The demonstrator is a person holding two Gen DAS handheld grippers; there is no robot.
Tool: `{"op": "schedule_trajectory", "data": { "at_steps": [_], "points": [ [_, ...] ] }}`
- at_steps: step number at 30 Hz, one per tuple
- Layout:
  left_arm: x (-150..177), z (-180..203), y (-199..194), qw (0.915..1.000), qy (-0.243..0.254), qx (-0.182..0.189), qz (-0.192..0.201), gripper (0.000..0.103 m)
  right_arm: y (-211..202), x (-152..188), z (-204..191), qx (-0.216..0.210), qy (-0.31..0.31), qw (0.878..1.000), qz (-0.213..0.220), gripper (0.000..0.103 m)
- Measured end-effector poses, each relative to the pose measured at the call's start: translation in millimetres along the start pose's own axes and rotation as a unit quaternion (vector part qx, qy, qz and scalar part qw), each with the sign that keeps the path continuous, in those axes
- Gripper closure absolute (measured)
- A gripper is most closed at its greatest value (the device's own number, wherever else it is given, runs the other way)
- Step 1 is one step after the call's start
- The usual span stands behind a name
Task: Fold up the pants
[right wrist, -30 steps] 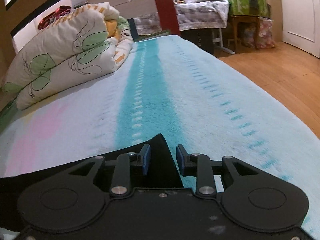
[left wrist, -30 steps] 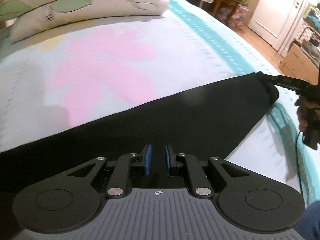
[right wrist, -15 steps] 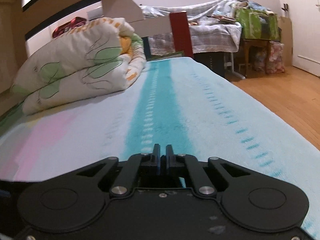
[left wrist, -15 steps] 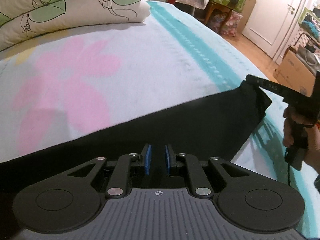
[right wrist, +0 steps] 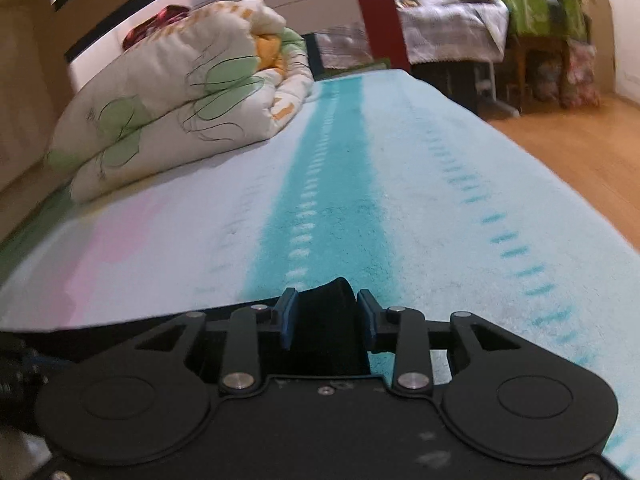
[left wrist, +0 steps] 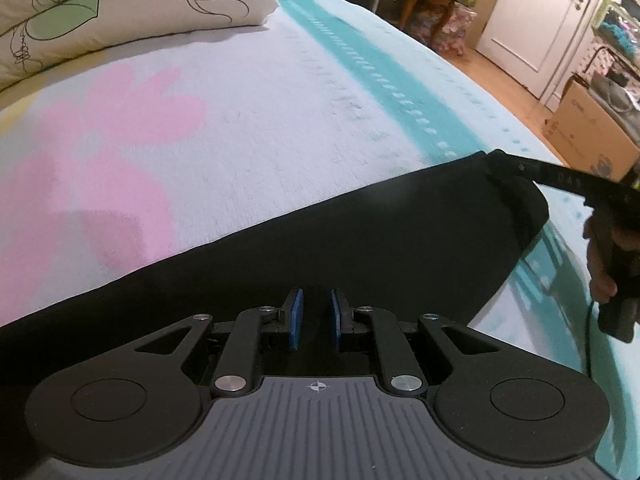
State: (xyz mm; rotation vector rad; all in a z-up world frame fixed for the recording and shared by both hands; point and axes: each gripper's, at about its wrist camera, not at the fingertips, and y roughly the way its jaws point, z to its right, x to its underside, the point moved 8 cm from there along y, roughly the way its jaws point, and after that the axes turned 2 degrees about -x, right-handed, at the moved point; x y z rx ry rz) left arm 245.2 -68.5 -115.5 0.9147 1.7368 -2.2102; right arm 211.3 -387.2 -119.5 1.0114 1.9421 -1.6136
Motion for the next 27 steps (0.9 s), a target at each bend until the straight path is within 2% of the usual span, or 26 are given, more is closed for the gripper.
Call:
{"op": "schedule_trajectory", "data": {
  "at_steps": [1,2,3,6,9,11,16,18,20,21,23,26,27],
  "points": [
    [-0.2,-0.9,-0.8,1.0000,-0.002,0.001,-0.001,0.088,-0.5,0.0,-2.2,0.000,-0.010,1.000,0.001,0.074],
    [-0.5,-1.7,-2.1,1.0000,-0.004,0.002,-0.001,0.088,0.0,0.4,-5.3,-0.008,-0.015,1.000,-0.001,0.095],
    [-0.9,-1.9,-2.9,1.0000,-0.005,0.003,0.000,0.088,0.8,0.9,-9.0,-0.016,-0.021,1.000,-0.005,0.097],
    [-1.6,-3.7,-7.7,0.9998,-0.017,-0.007,0.012,0.088,-4.5,0.5,-23.3,-0.030,-0.049,0.998,0.012,0.099],
    [-8.2,-3.4,-20.1,0.9981,-0.014,-0.022,0.056,0.088,-12.3,-13.0,-28.8,-0.013,-0.059,0.997,0.054,0.099],
    [-13.4,0.9,-23.8,0.9973,-0.010,-0.021,0.070,0.088,-10.9,-22.5,-23.7,0.000,-0.044,0.996,0.072,0.099],
    [-15.3,5.7,-16.2,0.9977,-0.008,-0.025,0.062,0.088,9.4,-14.1,-2.5,0.038,-0.023,0.998,0.042,0.099],
    [-13.9,5.7,-13.8,0.9979,-0.006,-0.024,0.061,0.087,11.0,-9.1,5.4,0.041,-0.010,0.998,0.036,0.101],
    [-9.8,5.6,-5.2,0.9991,-0.005,-0.018,0.038,0.087,10.4,-6.0,11.2,0.041,0.003,0.999,0.028,0.102],
    [-6.3,4.1,2.4,0.9995,-0.007,-0.023,0.021,0.088,10.4,-3.8,14.2,0.050,0.004,0.998,0.024,0.102],
    [-7.5,1.7,7.0,0.9993,-0.015,-0.022,0.026,0.088,12.0,-0.9,19.3,0.067,-0.004,0.998,0.008,0.102],
    [-11.7,-3.7,10.3,0.9990,-0.041,-0.016,0.012,0.088,0.6,-0.7,34.0,0.061,0.047,0.997,0.002,0.087],
    [-12.7,-5.0,10.5,0.9988,-0.045,-0.015,0.008,0.088,-7.7,-2.2,38.7,0.051,0.077,0.996,0.009,0.074]
  ]
}}
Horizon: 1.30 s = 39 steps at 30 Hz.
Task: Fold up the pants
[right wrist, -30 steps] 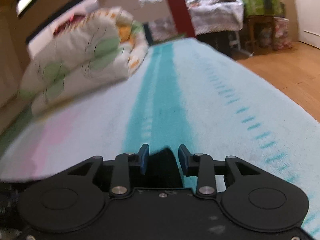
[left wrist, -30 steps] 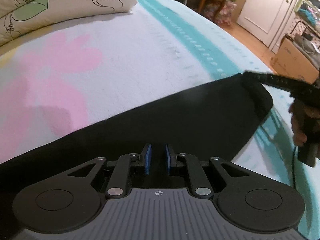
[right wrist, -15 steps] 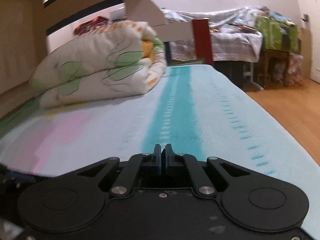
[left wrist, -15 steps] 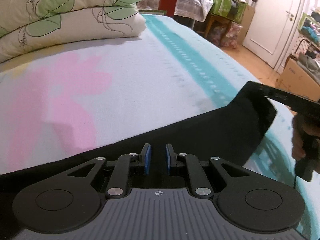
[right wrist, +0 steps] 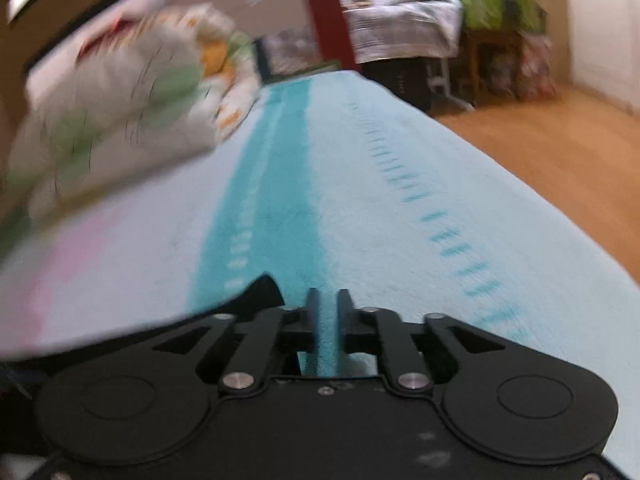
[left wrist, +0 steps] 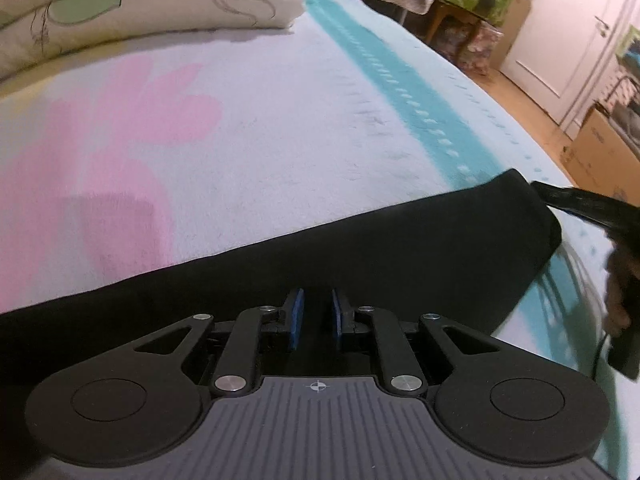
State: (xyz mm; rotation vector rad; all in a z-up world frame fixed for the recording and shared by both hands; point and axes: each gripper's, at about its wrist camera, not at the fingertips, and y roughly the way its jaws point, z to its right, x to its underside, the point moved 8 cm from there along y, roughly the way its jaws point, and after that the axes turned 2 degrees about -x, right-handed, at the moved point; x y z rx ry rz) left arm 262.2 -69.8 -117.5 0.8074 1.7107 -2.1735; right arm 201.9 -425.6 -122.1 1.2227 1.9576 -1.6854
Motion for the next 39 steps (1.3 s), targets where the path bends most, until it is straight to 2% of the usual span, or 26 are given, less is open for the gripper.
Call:
{"op": "schedule_trajectory", "data": {
  "at_steps": [2,3,6,8,12,15,22,27,31,35,39],
  "points": [
    [-0.4,-0.6,0.5,1.0000,0.005,0.000,-0.003,0.088,-14.4,0.1,5.6,-0.028,0.052,0.998,-0.007,0.064],
    [0.0,-0.2,0.4,1.0000,0.008,-0.001,-0.003,0.088,-20.0,1.8,7.3,-0.039,0.071,0.997,-0.018,0.063],
    [1.2,1.9,0.5,0.9999,0.014,-0.008,-0.003,0.088,-30.6,14.7,9.6,-0.067,0.117,0.988,-0.072,0.062],
    [1.7,3.2,0.7,0.9998,0.016,-0.010,-0.004,0.088,-36.6,23.3,11.8,-0.071,0.147,0.982,-0.092,0.061],
    [0.7,1.4,1.2,0.9999,0.011,-0.005,-0.008,0.088,-46.2,37.1,13.4,-0.073,0.182,0.976,-0.099,0.059],
    [0.4,0.5,1.9,0.9999,0.007,-0.001,-0.011,0.088,-39.6,47.6,7.4,-0.090,0.204,0.968,-0.114,0.059],
    [-0.5,-1.2,2.6,0.9999,0.006,0.004,-0.014,0.088,-22.4,46.1,-5.8,-0.109,0.236,0.961,-0.093,0.055],
    [-0.7,-3.4,3.4,0.9998,0.001,0.011,-0.016,0.088,-12.7,41.4,-9.6,-0.110,0.240,0.962,-0.074,0.056],
    [-0.6,-6.1,3.7,0.9997,-0.005,0.018,-0.018,0.088,-28.0,52.3,-10.8,-0.118,0.241,0.960,-0.077,0.057],
    [-1.3,-5.6,4.5,0.9997,-0.004,0.018,-0.016,0.088,-28.3,57.7,-9.5,-0.129,0.249,0.958,-0.056,0.057],
    [-1.1,-4.0,4.1,0.9998,0.002,0.015,-0.016,0.088,-8.4,43.5,-11.7,-0.111,0.265,0.957,-0.046,0.057]
  ]
}}
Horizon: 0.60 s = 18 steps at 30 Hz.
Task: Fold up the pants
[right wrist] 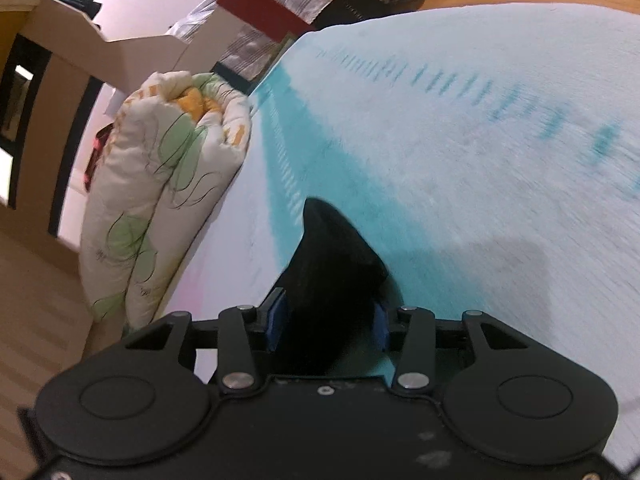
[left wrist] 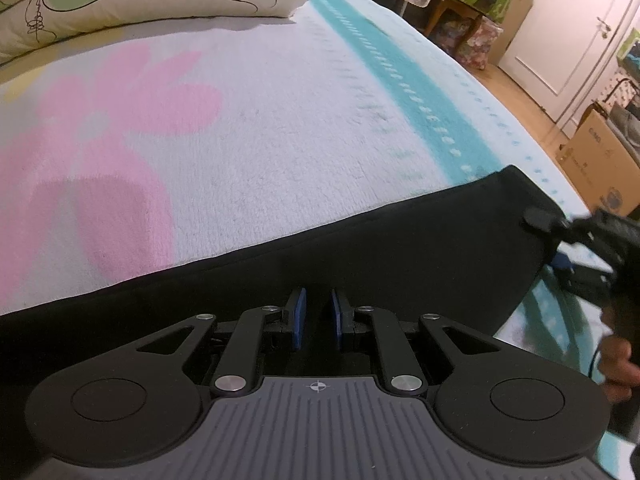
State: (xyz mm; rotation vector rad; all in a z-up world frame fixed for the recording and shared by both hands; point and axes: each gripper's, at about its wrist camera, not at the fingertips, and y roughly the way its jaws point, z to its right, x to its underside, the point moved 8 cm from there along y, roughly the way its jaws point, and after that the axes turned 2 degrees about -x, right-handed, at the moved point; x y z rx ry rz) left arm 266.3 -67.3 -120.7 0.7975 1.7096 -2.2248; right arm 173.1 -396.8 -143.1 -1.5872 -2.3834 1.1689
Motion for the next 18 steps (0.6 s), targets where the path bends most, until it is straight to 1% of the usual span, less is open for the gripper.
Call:
{"op": "schedule_trajectory", "data": {
  "at_steps": [2,3,4,5,6,7,10,12,15,18],
  "points": [
    [-1.0,-1.0,0.2,1.0000,-0.003,0.002,-0.003,0.088,4.3,-3.7,-5.5,0.011,-0.011,1.000,0.011,0.058],
    [-1.2,-1.7,0.3,1.0000,-0.007,0.004,-0.004,0.088,5.4,-3.5,-8.7,0.020,-0.022,0.999,0.014,0.064],
    [-1.3,-2.5,0.4,0.9999,-0.011,0.005,-0.004,0.088,5.4,-1.8,-11.3,0.032,-0.037,0.999,0.012,0.076],
    [-1.4,-2.8,0.4,0.9999,-0.013,0.006,-0.004,0.088,6.3,0.8,-13.8,0.042,-0.055,0.998,0.005,0.094],
    [-1.9,-2.5,0.1,0.9999,-0.010,0.006,-0.004,0.088,7.3,4.1,-16.1,0.051,-0.067,0.996,-0.005,0.095],
    [-2.8,-2.2,-0.6,0.9999,-0.005,0.007,-0.005,0.088,5.9,5.6,-18.3,0.065,-0.080,0.995,-0.003,0.095],
    [-5.7,-6.5,-7.7,0.9997,-0.014,0.015,-0.010,0.088,2.5,4.9,-26.9,0.074,-0.101,0.992,0.001,0.095],
    [-5.0,-10.4,-19.8,0.9998,-0.018,0.007,0.000,0.088,1.0,1.9,-31.3,0.070,-0.102,0.992,0.004,0.095],
    [9.7,-5.3,-41.4,0.9999,0.005,0.011,0.007,0.089,0.3,-1.6,-39.0,0.070,-0.116,0.991,0.002,0.095],
    [28.4,4.8,-45.4,0.9996,0.019,0.022,-0.006,0.088,1.4,-2.1,-48.1,0.075,-0.141,0.987,0.004,0.095]
  ]
}}
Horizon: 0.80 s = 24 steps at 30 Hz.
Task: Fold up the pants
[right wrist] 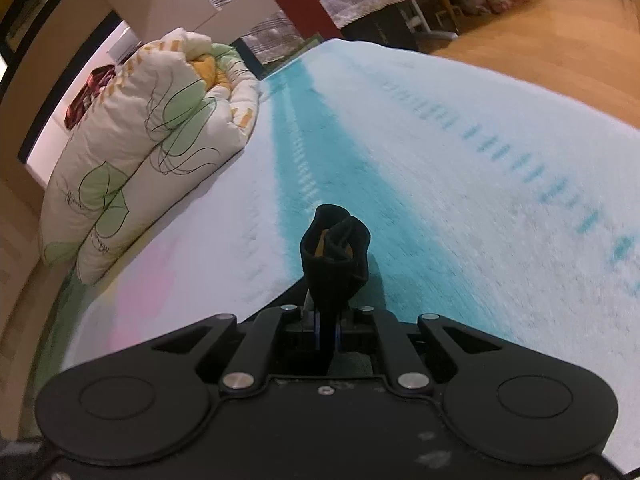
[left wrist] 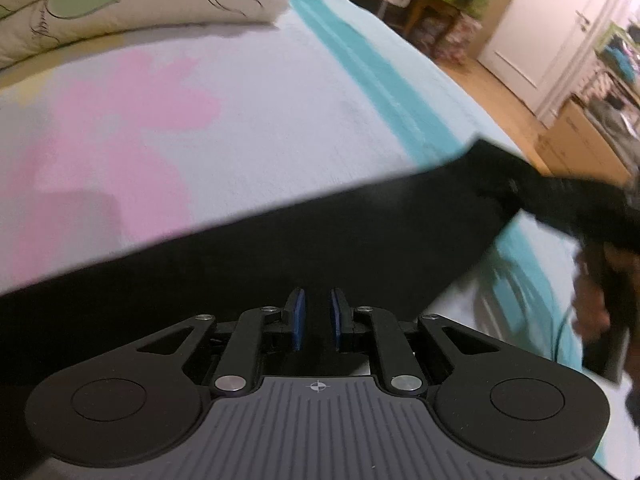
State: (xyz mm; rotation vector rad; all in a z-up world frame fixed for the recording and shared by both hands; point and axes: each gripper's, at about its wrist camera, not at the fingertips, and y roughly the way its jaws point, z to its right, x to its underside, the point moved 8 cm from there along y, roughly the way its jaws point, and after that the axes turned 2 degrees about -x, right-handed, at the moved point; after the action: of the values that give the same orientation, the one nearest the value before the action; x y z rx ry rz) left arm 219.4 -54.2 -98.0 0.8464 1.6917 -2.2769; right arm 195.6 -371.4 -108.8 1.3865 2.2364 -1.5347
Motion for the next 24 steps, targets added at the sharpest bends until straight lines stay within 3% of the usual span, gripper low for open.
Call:
{"op": "schedule_trajectory", "data": {
  "at_steps": [6,11,18,24],
  "points": [
    [-0.6,8.4,26.5,0.9998,0.011,-0.012,-0.007,0.088,-10.0,-2.5,-18.6,0.009,-0.043,0.999,0.009,0.095],
    [-11.4,-2.9,21.5,0.9994,-0.032,0.006,-0.012,0.088,-29.5,-6.0,-53.6,0.008,-0.101,0.994,0.031,0.095],
    [-0.9,-62.5,-16.4,0.9943,-0.106,-0.006,0.004,0.088,-49.7,14.4,-127.4,0.000,-0.202,0.978,0.046,0.095],
    [17.2,-121.0,-56.6,0.9893,-0.142,-0.030,0.019,0.088,-49.7,63.7,-204.9,-0.020,-0.290,0.956,0.038,0.095]
  ]
}}
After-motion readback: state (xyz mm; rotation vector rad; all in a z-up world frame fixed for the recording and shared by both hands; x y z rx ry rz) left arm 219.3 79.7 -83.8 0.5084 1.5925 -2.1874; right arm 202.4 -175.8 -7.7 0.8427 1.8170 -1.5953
